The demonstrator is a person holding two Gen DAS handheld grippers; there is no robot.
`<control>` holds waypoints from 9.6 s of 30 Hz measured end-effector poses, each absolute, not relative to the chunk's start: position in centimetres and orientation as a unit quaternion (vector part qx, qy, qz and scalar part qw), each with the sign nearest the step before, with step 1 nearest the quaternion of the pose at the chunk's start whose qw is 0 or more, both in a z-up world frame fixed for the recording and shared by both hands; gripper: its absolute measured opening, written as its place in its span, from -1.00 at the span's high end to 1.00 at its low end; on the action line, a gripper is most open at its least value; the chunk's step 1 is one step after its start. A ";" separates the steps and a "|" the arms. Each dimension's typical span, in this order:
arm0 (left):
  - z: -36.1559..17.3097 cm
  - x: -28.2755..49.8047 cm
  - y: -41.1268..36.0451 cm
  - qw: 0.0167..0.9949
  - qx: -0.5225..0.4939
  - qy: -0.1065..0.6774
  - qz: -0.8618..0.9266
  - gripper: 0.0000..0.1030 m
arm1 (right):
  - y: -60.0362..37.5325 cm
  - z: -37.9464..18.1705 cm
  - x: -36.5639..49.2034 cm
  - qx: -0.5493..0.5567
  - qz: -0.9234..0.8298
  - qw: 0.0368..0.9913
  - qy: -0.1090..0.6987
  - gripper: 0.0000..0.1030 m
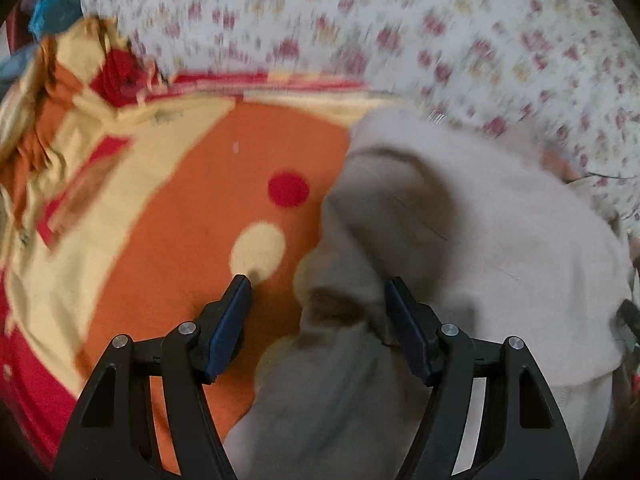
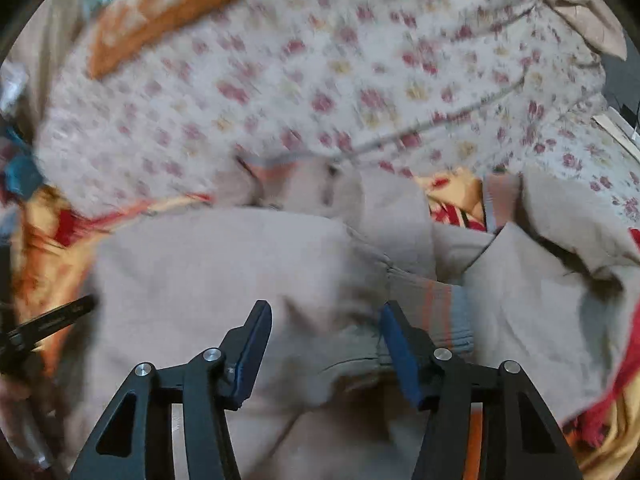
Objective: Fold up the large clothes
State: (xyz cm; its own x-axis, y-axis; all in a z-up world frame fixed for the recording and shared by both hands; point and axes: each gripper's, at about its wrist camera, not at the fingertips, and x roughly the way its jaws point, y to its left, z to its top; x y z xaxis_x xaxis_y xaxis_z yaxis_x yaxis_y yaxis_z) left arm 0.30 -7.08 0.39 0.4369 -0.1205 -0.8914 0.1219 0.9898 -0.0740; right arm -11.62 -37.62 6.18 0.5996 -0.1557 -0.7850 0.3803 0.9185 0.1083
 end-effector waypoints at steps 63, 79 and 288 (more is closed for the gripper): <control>5.6 -5.5 -11.8 0.864 -0.014 0.476 -0.162 -0.40 | -56.0 20.8 -22.6 0.170 -0.201 0.925 0.273 0.72; 4.5 -5.8 -11.0 0.858 0.013 0.489 -0.155 -0.40 | -57.1 5.5 -12.7 0.072 -0.297 0.832 0.463 0.62; 7.9 -14.8 -8.6 0.892 0.046 0.422 -0.155 -0.28 | -34.3 11.1 -25.9 0.139 -0.193 0.880 0.411 -0.65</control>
